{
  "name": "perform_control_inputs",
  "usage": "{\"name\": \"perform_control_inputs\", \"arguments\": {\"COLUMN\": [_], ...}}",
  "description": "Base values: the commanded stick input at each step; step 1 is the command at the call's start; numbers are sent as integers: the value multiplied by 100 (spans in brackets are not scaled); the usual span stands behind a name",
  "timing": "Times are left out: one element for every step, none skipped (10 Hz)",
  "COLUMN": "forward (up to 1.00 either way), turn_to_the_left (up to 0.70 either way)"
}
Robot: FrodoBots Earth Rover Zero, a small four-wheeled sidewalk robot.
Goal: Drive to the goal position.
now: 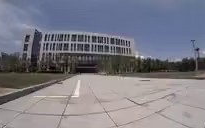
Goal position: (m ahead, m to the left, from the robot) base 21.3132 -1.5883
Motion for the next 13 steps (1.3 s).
{"name": "perform_control_inputs", "arguments": {"forward": [50,50,50,50,50,50,50,50,50,50,50,50,50], "turn_to_the_left": [1,1,1,1,1,1,1,1,1,1,1,1,1]}}
